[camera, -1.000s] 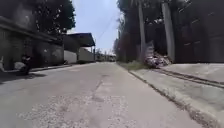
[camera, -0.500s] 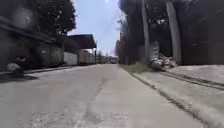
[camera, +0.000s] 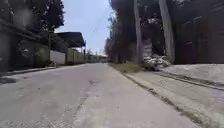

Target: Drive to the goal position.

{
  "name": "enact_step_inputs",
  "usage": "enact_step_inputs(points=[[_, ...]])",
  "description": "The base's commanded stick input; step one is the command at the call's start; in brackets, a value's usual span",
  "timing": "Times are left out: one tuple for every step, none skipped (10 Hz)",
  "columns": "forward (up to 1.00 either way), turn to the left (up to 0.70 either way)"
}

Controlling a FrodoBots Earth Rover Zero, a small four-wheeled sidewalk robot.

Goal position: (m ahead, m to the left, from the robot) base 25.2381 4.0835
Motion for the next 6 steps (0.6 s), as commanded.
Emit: enact_step_inputs(points=[[1.0,0.0],[1.0,0.0],[1.0,0.0],[1.0,0.0],[1.0,0.0],[1.0,0.0]])
